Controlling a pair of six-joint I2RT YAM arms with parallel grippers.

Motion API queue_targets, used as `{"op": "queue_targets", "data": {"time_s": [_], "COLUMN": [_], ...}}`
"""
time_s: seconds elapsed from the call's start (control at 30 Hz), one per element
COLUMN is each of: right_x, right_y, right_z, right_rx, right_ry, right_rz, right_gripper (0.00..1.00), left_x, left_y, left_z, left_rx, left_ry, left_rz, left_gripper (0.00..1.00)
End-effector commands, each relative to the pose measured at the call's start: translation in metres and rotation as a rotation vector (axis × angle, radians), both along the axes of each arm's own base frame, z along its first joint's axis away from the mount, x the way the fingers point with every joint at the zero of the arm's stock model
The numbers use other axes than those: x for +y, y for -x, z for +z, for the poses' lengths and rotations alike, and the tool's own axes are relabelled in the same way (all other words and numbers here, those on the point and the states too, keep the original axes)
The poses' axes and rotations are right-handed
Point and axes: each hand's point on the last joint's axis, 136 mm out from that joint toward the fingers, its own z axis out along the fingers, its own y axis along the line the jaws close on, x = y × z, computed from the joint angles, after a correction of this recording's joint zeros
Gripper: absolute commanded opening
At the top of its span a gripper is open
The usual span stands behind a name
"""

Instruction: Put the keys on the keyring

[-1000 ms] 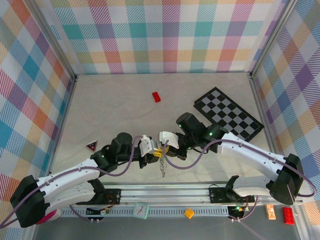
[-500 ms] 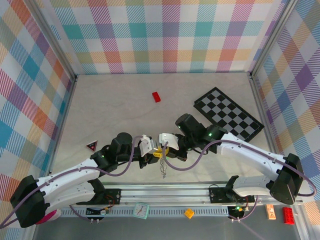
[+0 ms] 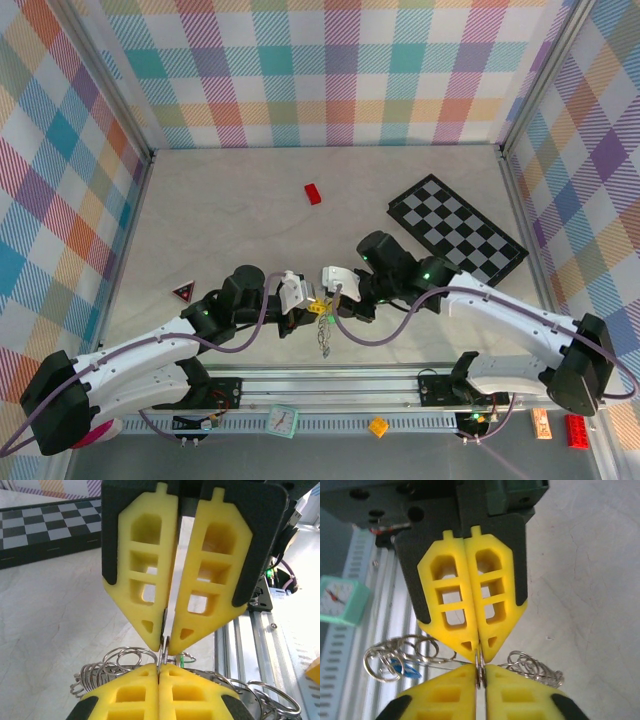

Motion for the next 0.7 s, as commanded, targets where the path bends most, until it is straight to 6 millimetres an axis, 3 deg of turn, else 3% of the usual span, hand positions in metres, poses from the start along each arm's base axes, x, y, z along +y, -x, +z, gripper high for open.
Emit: {"op": "queue_targets", "data": {"time_s": [0.0, 0.13, 0.33, 0.67], "right_x": [0.005, -0.005, -0.018, -0.016], "right_y": [-0.003, -0.012, -0.019, 0.000], "right_z": [0.022, 0.024, 0.026, 0.023], "right_rx": [0.039, 0.077, 0.070, 0.117], "right_ry": [-0.156, -0.262, -0.387, -0.418], "right_rz": [-0.035, -0.106, -0.168, -0.061], "right_gripper": [0.27, 0.33, 0.34, 0.33], "left_x": [-0.004, -0.003, -0.003, -0.001], "left_y": [-0.001, -0.003, 0.000, 0.008], "left_z": [0.019, 0.019, 0.023, 0.031], "left_rx": [-0.047, -0.052, -0.057, -0.081], "left_ry": [0.080, 0.144, 0.228, 0.284], "left_rz": [-0.001, 0.022, 0.021, -0.011], "left_gripper": [0.00, 0.00, 0.00, 0.00]}}
